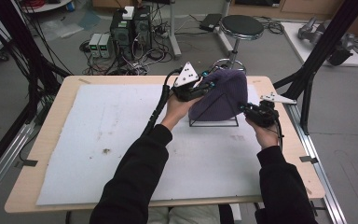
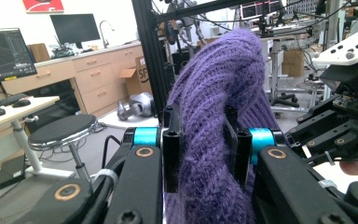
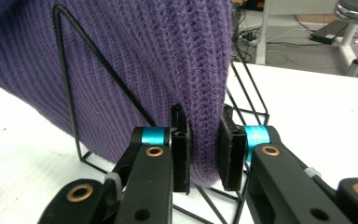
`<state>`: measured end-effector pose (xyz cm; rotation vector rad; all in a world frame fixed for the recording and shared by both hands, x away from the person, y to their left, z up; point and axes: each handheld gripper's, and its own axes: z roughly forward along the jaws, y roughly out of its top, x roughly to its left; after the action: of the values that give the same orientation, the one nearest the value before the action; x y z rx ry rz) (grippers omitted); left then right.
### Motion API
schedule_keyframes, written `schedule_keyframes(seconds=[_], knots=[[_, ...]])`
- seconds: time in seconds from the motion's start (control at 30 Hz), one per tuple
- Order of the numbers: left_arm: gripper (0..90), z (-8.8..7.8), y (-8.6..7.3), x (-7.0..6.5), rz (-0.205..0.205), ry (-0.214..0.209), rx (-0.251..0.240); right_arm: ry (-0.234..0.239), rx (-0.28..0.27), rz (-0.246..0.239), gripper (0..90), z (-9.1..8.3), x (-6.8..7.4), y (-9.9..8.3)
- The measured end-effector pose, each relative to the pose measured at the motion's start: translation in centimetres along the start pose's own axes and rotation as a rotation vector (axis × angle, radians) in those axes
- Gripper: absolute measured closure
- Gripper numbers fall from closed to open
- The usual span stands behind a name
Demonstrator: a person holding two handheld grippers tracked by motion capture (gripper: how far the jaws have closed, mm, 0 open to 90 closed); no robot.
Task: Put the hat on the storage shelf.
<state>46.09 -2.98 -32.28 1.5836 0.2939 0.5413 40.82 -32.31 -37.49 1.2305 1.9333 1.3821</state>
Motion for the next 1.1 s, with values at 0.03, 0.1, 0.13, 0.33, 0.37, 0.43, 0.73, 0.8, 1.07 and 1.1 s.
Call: schedule_keyframes(seconds=[0.03,0.1,0.13,0.33,0.37,0.43,0.73,0.8,1.07,1.1], knots=[[73.3,0.0,0.0,0.0,-0.012,-0.001,-0.002,-0.001,0.005,-0.001,77.9,0.0,0.0,0.0],[73.2,0.0,-0.1,-0.1,-0.030,-0.010,0.000,-0.005,0.018,0.002,77.9,0.1,0.0,-0.1],[73.2,0.0,-0.2,-0.2,-0.030,-0.013,0.002,-0.006,0.025,0.006,77.8,0.1,0.0,-0.1],[72.3,-0.2,-0.6,-0.3,-0.039,-0.020,0.019,0.001,0.055,0.020,77.2,0.3,-0.1,-0.3],[71.9,-0.2,-0.8,-0.2,-0.042,-0.024,0.024,0.004,0.058,0.021,77.2,0.3,-0.2,-0.3],[71.8,-0.2,-1.0,-0.3,-0.048,-0.026,0.024,0.005,0.065,0.026,77.0,0.3,-0.3,-0.4],[70.6,-0.2,-1.7,-0.4,-0.065,-0.037,0.033,-0.002,0.116,0.056,77.2,0.5,-0.6,-0.6],[70.4,-0.2,-1.8,-0.4,-0.069,-0.038,0.030,-0.007,0.124,0.054,77.2,0.5,-0.6,-0.7],[64.1,-0.3,-1.7,-0.4,-0.085,-0.030,0.022,-0.010,0.117,0.052,71.7,0.4,-0.5,-0.6],[59.7,-0.3,-1.7,-0.4,-0.099,-0.020,0.020,-0.010,0.114,0.060,64.9,0.4,-0.5,-0.6]])
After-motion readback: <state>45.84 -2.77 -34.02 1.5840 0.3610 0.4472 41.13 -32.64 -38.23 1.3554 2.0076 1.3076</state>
